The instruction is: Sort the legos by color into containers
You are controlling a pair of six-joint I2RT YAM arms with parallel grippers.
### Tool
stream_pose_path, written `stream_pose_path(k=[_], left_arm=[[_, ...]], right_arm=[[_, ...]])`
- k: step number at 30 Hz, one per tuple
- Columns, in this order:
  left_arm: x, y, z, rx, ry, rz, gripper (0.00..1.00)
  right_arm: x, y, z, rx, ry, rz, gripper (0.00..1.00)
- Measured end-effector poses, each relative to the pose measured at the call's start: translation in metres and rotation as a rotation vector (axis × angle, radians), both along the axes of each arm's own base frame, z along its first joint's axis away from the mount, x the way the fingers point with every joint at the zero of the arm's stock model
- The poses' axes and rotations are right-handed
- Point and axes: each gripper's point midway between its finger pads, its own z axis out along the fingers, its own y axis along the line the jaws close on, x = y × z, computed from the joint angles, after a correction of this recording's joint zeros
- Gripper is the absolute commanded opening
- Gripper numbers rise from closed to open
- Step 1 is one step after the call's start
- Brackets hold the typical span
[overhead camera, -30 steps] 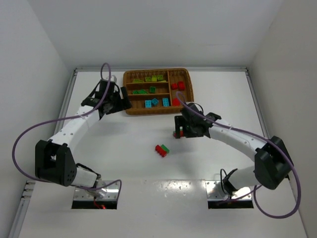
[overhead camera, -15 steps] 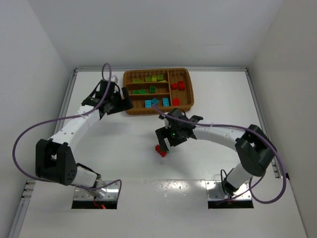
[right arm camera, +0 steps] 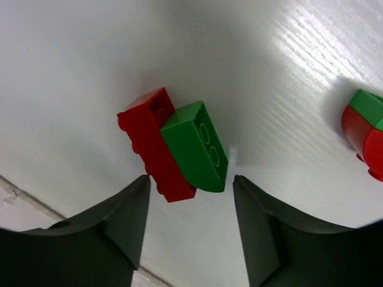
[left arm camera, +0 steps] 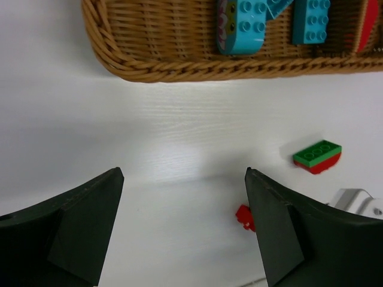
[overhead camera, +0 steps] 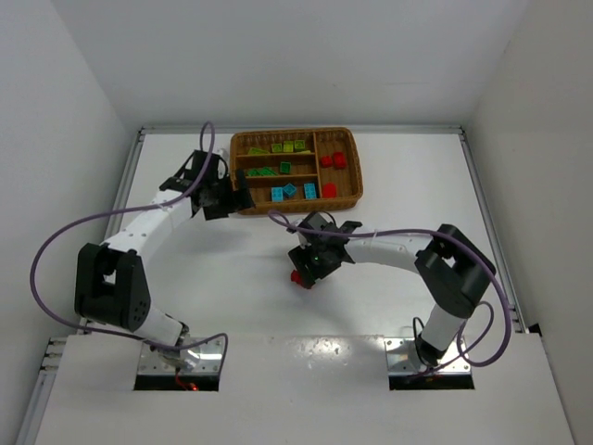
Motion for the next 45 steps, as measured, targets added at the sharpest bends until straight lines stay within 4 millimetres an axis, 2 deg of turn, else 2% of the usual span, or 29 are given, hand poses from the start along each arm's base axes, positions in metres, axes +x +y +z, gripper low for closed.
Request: stream_pose_path(k=[4,6,9,11,13,15,19,24,30,39,43,45], left_arm=[[-0.01,-0.017,0.002,-0.093,0.037,-0.065,0.89],[-0.017,-0.028,0.0,-0.161,0.056,-0.105,0.89],[-0.04,-0.037,-0.023,-0.229,0.137,-0.139,0.89],[-0.061,-0.038,-0.042,-0.25,0.215,-0.138,0.89],[-0.073,-0.036,-0.051,-0.263,0.264,-0.13,0.89],[-0.072,-0.034,-0.05,-0.274,0.264,-0.126,0.89],[-0.067,-0.032,-0.046,-0.296,0.244,-0.12,0.89],[-0.065,-0.037,-0.037,-0.382,0.231,-0.157,0.89],[-0.077,-0.043,-0.046,-0.444,0.271,-0.19,0.89],[-0.079,-0.037,-0.056,-0.405,0.279,-0.167,0.89],[-0.079,-0.029,-0.062,-0.35,0.283,-0.15,0.89],[-0.079,-0.026,-0.064,-0.328,0.283,-0.144,0.89]], right_arm=[[0.006,0.004,0.001,0.013,-0.028,-0.004,0.53],[0.007,0.005,0.0,0.021,-0.038,-0.003,0.59],[0.006,0.004,-0.003,0.019,-0.043,0.004,0.64],[0.007,0.004,-0.004,0.015,-0.051,0.012,0.64],[0.008,0.004,-0.007,0.01,-0.055,0.022,0.63],[0.008,0.003,-0.012,-0.002,-0.051,0.029,0.59],[0.01,0.004,-0.013,-0.008,-0.061,0.044,0.42],[0.008,0.007,-0.011,-0.006,-0.073,0.058,0.42],[0.011,0.012,0.014,0.049,-0.121,0.05,0.57],[0.008,0.01,0.022,0.048,-0.093,-0.008,0.57],[0.011,0.022,0.035,0.078,-0.106,0.024,0.67],[0.012,0.033,0.041,0.085,-0.116,0.07,0.69]])
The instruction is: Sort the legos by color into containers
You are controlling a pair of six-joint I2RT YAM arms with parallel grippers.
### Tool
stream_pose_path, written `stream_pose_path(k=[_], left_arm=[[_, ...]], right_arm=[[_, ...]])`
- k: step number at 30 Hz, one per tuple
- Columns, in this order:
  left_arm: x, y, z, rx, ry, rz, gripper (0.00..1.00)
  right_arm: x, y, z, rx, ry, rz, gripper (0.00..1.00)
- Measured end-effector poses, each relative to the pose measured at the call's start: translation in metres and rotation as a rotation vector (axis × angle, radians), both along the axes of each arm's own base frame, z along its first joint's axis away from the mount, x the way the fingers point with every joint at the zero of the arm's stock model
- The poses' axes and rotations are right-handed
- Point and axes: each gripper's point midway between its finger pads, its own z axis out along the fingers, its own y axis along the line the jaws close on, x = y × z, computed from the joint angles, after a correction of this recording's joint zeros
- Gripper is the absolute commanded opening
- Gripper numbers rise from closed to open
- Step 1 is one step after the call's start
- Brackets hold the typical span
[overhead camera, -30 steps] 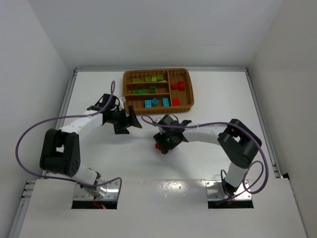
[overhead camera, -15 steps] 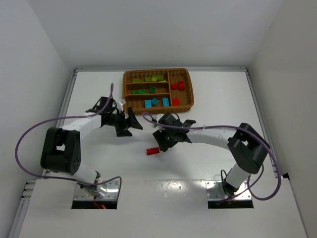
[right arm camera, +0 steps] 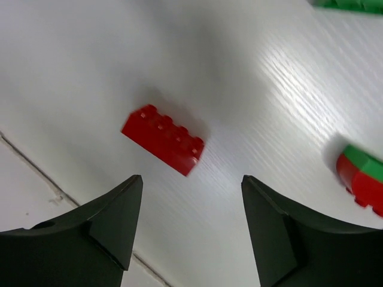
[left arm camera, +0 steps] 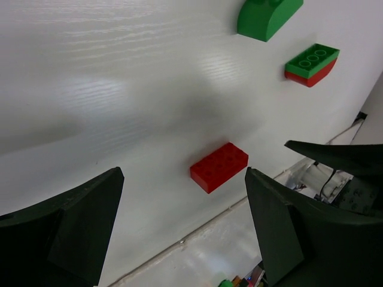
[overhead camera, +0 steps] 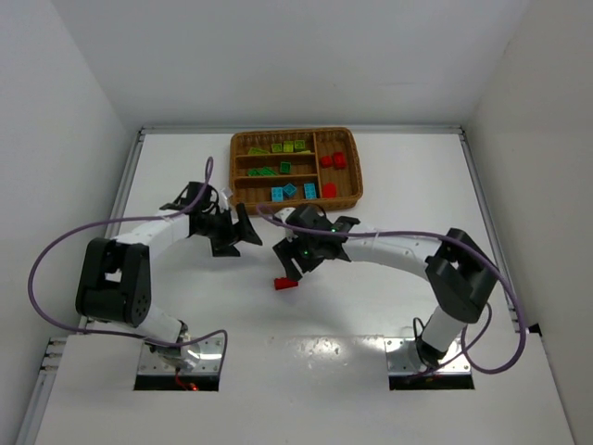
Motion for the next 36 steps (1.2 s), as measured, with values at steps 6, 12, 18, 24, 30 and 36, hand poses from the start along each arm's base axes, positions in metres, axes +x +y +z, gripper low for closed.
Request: stream_pose_path(k=[6,12,18,24,30,36], left_arm=[[0.009,0.02,0.003,0.047,-0.003,0.046,0.89],[0.039,0.077,0.022,0.081,-0.035,0.216,0.89],[0.057,0.112,0.049,0.106,-0.103,0.309,0.89],[0.056,0.119,0.052,0.11,-0.099,0.326,0.89],[0.055,0.123,0.051,0.111,-0.09,0.338,0.89],[0.054,0.124,0.05,0.114,-0.085,0.341,0.89]], right_arm=[[0.001,0.032,-0.005,-0.043,-0.049,0.145,0.71],[0.0,0.03,-0.037,-0.128,-0.026,0.2,0.71],[0.0,0.03,-0.046,-0.138,-0.019,0.219,0.52],[0.002,0.035,-0.046,-0.119,-0.027,0.22,0.3],[0.015,0.021,-0.031,-0.125,-0.068,0.115,0.3],[0.097,-0.024,0.039,-0.072,-0.229,-0.253,0.3]])
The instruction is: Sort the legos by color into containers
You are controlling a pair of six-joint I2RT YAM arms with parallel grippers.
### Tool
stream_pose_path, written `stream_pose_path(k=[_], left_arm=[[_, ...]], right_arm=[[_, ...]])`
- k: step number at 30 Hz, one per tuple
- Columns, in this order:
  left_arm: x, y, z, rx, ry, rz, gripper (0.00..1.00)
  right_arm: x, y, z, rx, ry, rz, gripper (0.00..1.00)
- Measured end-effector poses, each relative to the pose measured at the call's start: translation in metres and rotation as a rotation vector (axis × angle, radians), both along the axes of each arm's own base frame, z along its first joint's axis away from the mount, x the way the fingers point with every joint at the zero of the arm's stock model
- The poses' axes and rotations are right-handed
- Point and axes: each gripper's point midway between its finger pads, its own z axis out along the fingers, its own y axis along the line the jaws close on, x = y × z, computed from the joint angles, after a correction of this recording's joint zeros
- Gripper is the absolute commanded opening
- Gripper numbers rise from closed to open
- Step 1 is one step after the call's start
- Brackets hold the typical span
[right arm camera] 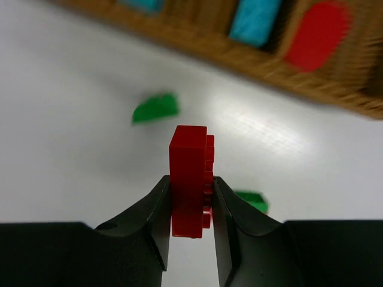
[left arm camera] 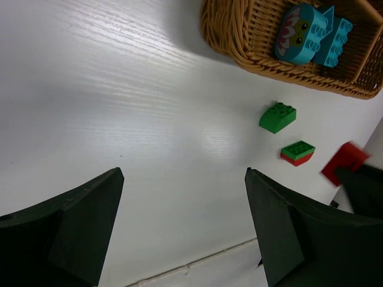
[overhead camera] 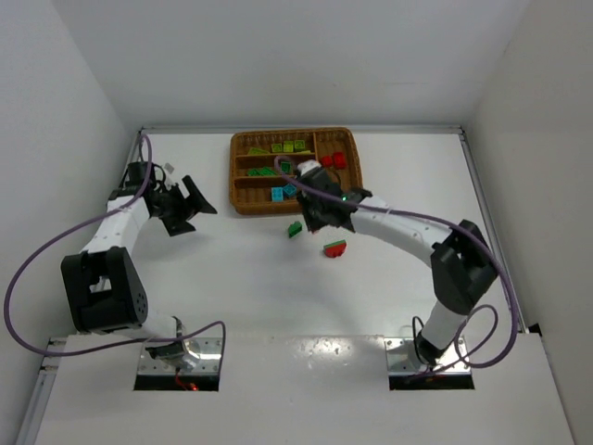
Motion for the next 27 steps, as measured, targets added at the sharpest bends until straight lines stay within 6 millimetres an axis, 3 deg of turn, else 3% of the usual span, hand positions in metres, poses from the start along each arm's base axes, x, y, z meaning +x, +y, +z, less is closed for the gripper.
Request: stream_pose_path(k=[6,10,12,14,17,21,25,27], left_arm=[[0.0,0.001,0.0,0.005,-0.001,-0.002,0.89],[0.0,0.001,-0.001,0.006,-0.001,-0.003,0.89],[0.0,0.001,-0.001,0.007,-0.001,-0.004,0.89],[0.0,0.001,-0.001,0.007,0.0,-0.004,0.89],[0.0,0.001,-0.001,0.01,0.0,-0.002,0.89],[0.0,0.002,-0.001,0.015,0.001,0.001,0.89],[0.0,0.003,-0.002,0.021,0.002,0.004,0.89],[0.0,0.004,-0.002,0.025,0.003,0.007,0.89]], right_arm=[[0.095,-0.051,0.052,0.056,-0.144,-0.349,0.31],[0.149,-0.066,0.05,0.033,-0.171,-0.475,0.34],[0.173,-0.071,0.039,0.018,-0.17,-0.523,0.52],[0.195,-0.072,0.026,0.008,-0.165,-0.554,0.8],[0.222,-0.078,0.013,-0.035,-0.163,-0.588,0.82],[0.219,-0.085,0.007,-0.06,-0.158,-0.596,0.75],[0.166,-0.086,0.003,-0.061,-0.091,-0.535,0.74],[0.134,-0.075,0.004,-0.021,-0.055,-0.478,0.77]])
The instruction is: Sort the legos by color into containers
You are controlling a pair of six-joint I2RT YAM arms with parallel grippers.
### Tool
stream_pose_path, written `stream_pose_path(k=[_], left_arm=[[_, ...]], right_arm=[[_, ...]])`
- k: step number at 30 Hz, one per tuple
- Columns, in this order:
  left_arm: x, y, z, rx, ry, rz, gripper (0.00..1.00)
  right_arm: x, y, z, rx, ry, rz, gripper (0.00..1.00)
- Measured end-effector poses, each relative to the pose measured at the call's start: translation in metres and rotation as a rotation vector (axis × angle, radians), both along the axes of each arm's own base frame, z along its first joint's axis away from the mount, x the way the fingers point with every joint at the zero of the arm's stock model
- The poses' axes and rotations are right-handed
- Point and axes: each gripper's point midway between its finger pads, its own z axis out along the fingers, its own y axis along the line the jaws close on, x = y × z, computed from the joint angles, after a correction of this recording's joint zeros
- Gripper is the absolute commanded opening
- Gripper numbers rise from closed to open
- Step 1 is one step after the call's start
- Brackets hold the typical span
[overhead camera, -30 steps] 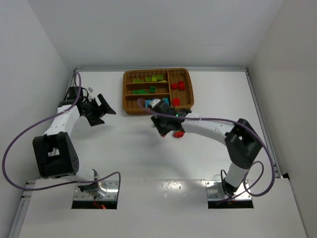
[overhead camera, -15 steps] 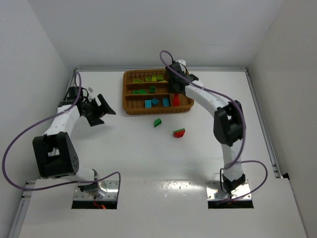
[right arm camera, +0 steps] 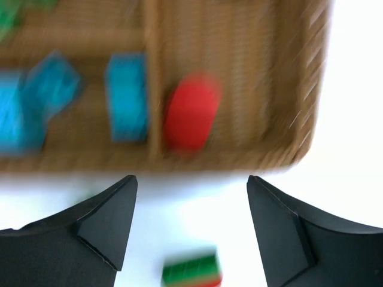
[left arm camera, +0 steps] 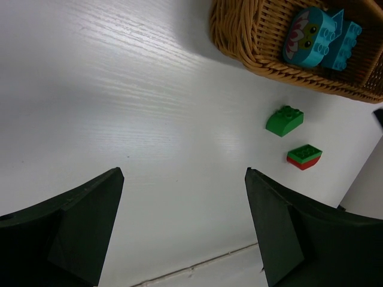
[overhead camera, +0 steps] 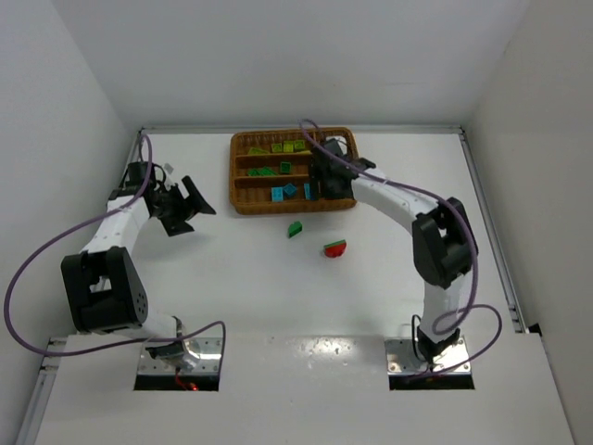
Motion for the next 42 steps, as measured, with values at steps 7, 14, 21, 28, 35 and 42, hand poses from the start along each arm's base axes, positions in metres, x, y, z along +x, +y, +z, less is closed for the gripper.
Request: stream_pose_path(k=[7,14,21,28,35,42], left_arm=[[0.0,0.002,-0.001,0.013,0.0,0.0,0.89],[0.0,0.002,-0.001,0.018,-0.004,-0.005,0.89],[0.0,0.002,0.004,0.022,-0.019,-0.007,0.89],[0.0,0.002,0.004,0.024,-0.019,-0.006,0.89],[0.0,0.002,0.004,0.024,-0.019,-0.006,0.89],[0.0,0.002,0.004,0.024,-0.019,-0.007,0.89]], right_arm=[[-0.096,0.058,-0.028,0.107,0.129,0.231,0.89],[-0.102,0.097,-0.057,0.124,0.197,0.287,0.83],[-0.08,0.117,-0.068,0.176,0.211,0.19,0.61],[-0.084,0.112,-0.081,0.161,0.25,0.115,0.49],[-0.084,0.112,-0.081,0.127,0.237,0.091,0.57],[-0.088,0.111,-0.082,0.095,0.23,0.092,0.52]])
